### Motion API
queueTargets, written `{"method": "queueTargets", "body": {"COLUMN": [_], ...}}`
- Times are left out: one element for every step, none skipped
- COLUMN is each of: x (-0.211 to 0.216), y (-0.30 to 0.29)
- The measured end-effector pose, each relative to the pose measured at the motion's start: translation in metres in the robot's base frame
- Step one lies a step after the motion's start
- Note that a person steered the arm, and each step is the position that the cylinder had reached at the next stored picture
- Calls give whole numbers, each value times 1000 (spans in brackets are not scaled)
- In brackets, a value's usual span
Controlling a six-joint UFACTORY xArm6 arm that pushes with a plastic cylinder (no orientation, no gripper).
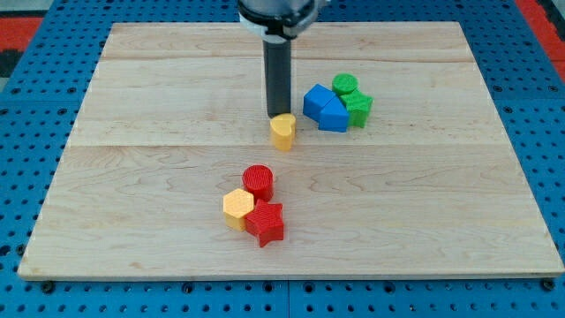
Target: Move the yellow heart to the right of the yellow hexagon
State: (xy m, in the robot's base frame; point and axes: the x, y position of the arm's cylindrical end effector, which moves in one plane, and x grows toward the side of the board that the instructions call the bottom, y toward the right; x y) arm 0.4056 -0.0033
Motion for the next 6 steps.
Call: {"method": "queueTargets", "body": {"x": [64, 67, 80, 100, 87, 78], "y": [-6, 12, 65, 33, 21, 20]}}
